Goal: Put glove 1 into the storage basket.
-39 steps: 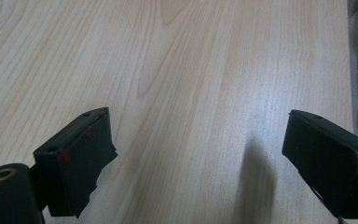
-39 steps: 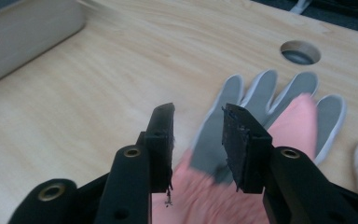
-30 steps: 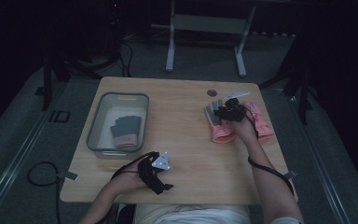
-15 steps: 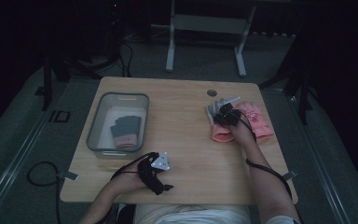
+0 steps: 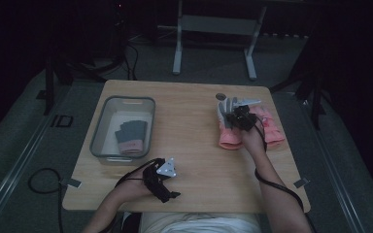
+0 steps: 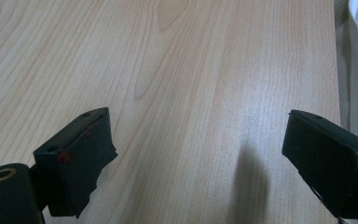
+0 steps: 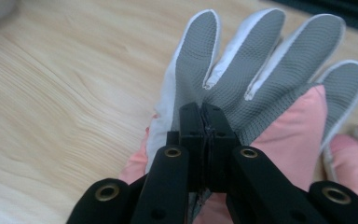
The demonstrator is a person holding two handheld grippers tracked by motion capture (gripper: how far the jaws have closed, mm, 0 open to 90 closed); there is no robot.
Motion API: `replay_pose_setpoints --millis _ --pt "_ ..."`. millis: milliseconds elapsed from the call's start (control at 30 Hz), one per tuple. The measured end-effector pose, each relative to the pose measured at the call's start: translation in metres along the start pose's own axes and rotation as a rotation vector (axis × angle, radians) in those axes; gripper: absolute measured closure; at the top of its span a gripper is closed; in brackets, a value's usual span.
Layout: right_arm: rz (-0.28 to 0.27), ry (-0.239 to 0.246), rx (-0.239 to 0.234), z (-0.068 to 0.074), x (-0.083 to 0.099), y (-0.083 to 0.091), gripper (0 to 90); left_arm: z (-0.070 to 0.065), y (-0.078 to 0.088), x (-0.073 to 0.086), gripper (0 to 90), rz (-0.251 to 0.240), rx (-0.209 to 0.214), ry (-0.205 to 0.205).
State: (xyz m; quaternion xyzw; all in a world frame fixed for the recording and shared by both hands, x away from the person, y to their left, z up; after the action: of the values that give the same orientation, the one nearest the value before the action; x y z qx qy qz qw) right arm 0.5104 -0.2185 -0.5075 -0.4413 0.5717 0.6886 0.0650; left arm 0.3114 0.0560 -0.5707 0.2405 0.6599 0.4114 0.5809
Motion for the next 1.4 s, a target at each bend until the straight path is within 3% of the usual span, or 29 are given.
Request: replay_pose_setpoints --millis 267,400,467,667,867,967,1067,1133,1267,1400 --pt "-0.041 0.063 0.041 0.040 -0.013 0.048 88.2 0.000 0.000 0.000 8.3 0.004 -0.001 -0.003" --pt "-0.054 0.059 0.055 0.053 -0.009 0.060 88.2 0.001 0.000 0.001 8.2 0.002 -0.010 -0.006" --pt "-0.046 0.050 0.046 0.067 0.001 0.064 88.3 0.001 0.000 0.001 8.2 -0.001 -0.012 -0.008" --pt "0.022 0.042 0.006 0.093 0.029 0.050 88.2 0.001 -0.001 0.001 8.2 -0.002 -0.014 -0.013" --pt "0.053 0.045 -0.020 0.113 0.035 0.029 88.0 0.000 -0.002 0.002 8.2 0.004 0.003 -0.015" --pt "0.079 0.054 -0.009 0.120 0.038 0.016 88.0 0.000 -0.002 0.002 8.3 0.004 0.001 -0.017" --pt "0.103 0.035 -0.009 0.122 0.040 0.005 87.9 -0.001 -0.001 0.002 8.3 -0.004 0.001 -0.012" --pt "0.119 0.044 0.024 0.123 0.043 -0.004 87.9 -0.001 -0.002 0.002 8.3 0.003 0.000 -0.022" --pt "0.122 0.050 -0.004 0.121 0.046 -0.018 87.5 -0.001 -0.002 0.002 8.2 0.005 0.000 -0.022" --pt "0.110 0.073 -0.031 0.119 0.044 -0.021 87.3 -0.001 -0.002 0.002 8.2 0.005 -0.002 -0.023"
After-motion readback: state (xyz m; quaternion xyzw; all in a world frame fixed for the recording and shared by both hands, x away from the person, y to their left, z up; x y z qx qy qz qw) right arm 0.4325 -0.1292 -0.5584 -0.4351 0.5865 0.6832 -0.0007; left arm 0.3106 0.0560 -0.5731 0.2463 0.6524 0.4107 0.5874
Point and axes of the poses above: each handheld gripper's, and its own axes: y roughly backward along the jaws, x roughly out of its underside, z roughly to its left, the point moved 4 cm from there along -y, roughly forward along the jaws, and after that the axes turned 6 degrees about z, right-handed, at the moved point
